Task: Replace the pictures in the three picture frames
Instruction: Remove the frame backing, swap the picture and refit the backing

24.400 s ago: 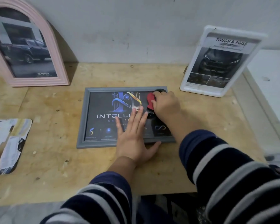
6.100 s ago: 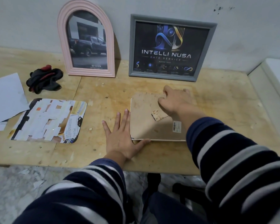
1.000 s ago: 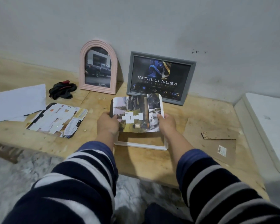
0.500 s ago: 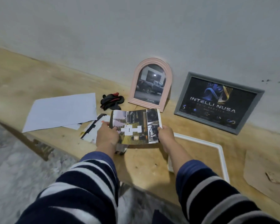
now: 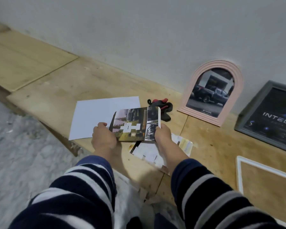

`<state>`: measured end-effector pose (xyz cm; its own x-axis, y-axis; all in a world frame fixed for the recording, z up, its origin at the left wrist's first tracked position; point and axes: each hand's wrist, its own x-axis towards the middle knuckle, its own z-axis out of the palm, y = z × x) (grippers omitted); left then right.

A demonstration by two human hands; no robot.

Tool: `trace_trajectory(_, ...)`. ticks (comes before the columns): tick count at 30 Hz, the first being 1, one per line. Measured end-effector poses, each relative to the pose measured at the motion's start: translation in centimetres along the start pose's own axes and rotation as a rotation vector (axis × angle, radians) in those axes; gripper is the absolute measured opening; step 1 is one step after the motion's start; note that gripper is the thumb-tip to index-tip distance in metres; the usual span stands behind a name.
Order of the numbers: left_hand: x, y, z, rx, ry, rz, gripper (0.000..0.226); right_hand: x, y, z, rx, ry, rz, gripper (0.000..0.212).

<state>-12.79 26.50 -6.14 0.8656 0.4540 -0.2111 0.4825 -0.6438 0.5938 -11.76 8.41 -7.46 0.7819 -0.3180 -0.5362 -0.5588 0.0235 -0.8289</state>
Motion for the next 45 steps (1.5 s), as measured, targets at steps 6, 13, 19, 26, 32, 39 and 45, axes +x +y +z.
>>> trace_trajectory(6,1.3,-0.4,0.1,0.078,-0.052,0.093,0.037,0.9,-1.1,4.2,-0.029,-0.030,0.056,0.021)
trace_trajectory(13,2.7,-0.1,0.7,0.145,-0.088,0.163,0.026,2.1,-1.9,6.2,-0.149,-0.146,-0.021,0.026)
trace_trajectory(19,2.7,1.0,1.6,0.251,-0.071,0.268,0.039,2.2,-2.5,4.6,-0.383,-0.169,-0.187,0.030)
trace_trajectory(26,1.5,2.4,4.0,0.375,-0.067,0.495,0.040,2.5,-0.9,-1.4,-0.605,0.035,-0.201,0.049)
trace_trajectory(32,0.1,3.3,5.8,0.501,-0.270,0.552,0.039,1.1,0.6,-6.8,-1.140,0.123,-0.229,0.051)
trace_trajectory(39,-0.9,4.6,6.9,0.717,-0.434,0.416,0.072,0.3,1.6,-8.9,-1.158,0.142,-0.257,0.049)
trace_trajectory(45,-1.8,3.6,7.5,0.833,-0.438,0.400,0.066,0.9,2.4,-8.9,-0.790,0.127,-0.206,0.023)
